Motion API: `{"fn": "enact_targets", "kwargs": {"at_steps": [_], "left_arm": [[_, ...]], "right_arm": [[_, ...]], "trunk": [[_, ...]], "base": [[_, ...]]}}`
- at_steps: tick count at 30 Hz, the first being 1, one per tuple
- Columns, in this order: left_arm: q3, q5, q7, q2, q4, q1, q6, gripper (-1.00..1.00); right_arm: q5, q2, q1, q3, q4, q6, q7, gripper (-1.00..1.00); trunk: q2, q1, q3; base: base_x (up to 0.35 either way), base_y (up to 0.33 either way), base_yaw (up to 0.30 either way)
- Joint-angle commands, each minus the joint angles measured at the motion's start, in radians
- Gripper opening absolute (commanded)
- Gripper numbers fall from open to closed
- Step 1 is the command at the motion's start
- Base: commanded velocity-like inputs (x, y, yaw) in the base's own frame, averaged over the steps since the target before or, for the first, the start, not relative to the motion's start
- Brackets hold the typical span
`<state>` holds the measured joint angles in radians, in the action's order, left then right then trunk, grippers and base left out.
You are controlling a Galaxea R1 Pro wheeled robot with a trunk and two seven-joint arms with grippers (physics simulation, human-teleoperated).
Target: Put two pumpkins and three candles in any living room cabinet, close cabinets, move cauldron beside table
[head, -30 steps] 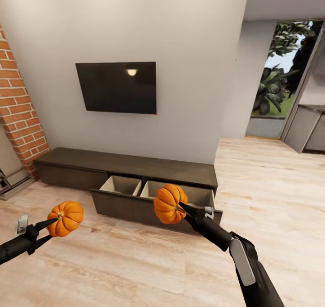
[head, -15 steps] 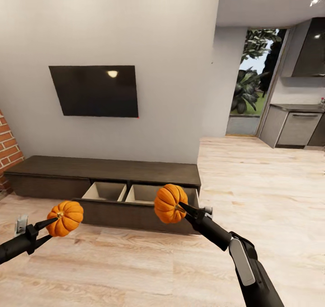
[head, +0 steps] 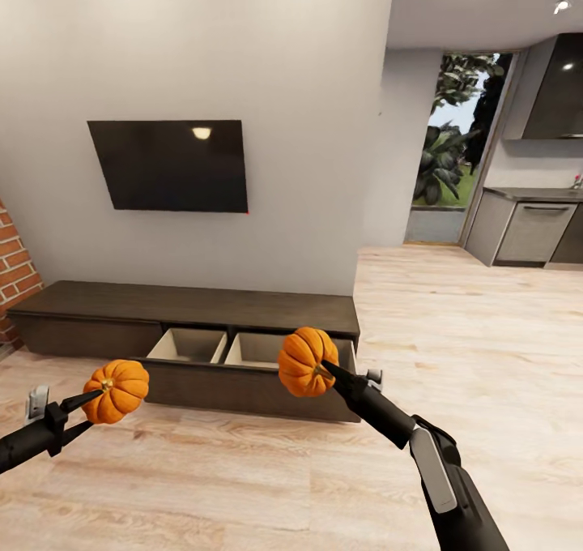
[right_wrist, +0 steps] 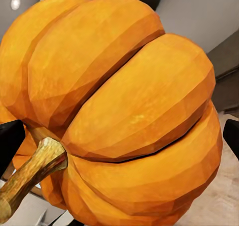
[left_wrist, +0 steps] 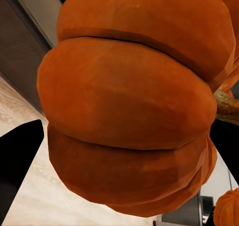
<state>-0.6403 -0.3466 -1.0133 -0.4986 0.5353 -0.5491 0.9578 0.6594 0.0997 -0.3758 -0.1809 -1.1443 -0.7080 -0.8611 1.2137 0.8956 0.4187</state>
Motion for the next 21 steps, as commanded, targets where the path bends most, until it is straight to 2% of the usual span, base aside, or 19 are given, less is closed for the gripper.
{"fn": "enact_targets", "kwargs": {"at_steps": [1,4,6,9,10,13,15,17,19,21], "left_arm": [[0.0,-0.002,-0.001,0.0,0.0,0.0,0.001,-1.0],[-0.002,-0.002,-0.001,-0.001,0.0,0.0,0.014,-1.0],[-0.002,-0.002,-0.001,-0.002,0.0,0.0,0.02,-1.0],[0.001,-0.002,-0.001,-0.001,0.001,0.0,0.021,-1.0],[0.003,0.0,0.0,0.0,0.001,0.0,0.021,-1.0],[0.007,0.006,0.007,0.005,0.005,0.0,0.022,-1.0],[0.049,0.008,0.013,0.008,0.024,0.0,0.023,-1.0],[0.112,0.009,0.016,0.009,0.05,0.0,0.024,-1.0],[0.184,0.009,0.017,0.012,0.08,0.0,0.024,-1.0],[0.253,0.01,0.019,0.015,0.108,0.0,0.024,-1.0]], "right_arm": [[-0.001,0.0,0.0,0.001,0.0,0.0,0.001,-1.0],[-0.01,0.0,0.0,0.002,0.0,0.001,0.002,-1.0],[-0.015,0.0,0.0,0.003,-0.004,0.0,0.035,-1.0],[-0.014,0.001,-0.001,0.021,-0.014,-0.009,0.161,-1.0],[-0.012,0.001,-0.001,0.047,-0.02,-0.013,0.233,-1.0],[-0.012,0.001,-0.001,0.121,-0.065,-0.021,0.372,-1.0],[-0.009,0.002,-0.002,0.199,-0.129,-0.025,0.507,-1.0],[-0.006,0.002,-0.002,0.259,-0.166,-0.033,0.615,-1.0],[-0.006,0.001,-0.001,0.308,-0.203,-0.051,0.697,-1.0],[-0.009,0.0,0.0,0.343,-0.234,-0.069,0.751,-1.0]], "trunk": [[0.0,0.0,0.0],[0.0,0.0,0.0],[0.0,0.0,0.0],[0.0,0.0,0.0],[-0.007,-0.004,-0.003],[-0.028,-0.015,-0.013],[-0.042,-0.023,-0.019],[-0.056,-0.031,-0.025],[-0.07,-0.038,-0.031],[-0.084,-0.046,-0.038]], "base": [[0.0,0.0,0.0],[0.13,0.026,0.0],[0.202,0.052,0.0],[0.073,0.018,0.0],[0.023,0.005,0.0],[0.01,0.002,0.0],[0.002,0.001,0.0],[0.001,0.0,0.0],[0.0,0.0,0.0],[0.0,0.0,0.0]]}}
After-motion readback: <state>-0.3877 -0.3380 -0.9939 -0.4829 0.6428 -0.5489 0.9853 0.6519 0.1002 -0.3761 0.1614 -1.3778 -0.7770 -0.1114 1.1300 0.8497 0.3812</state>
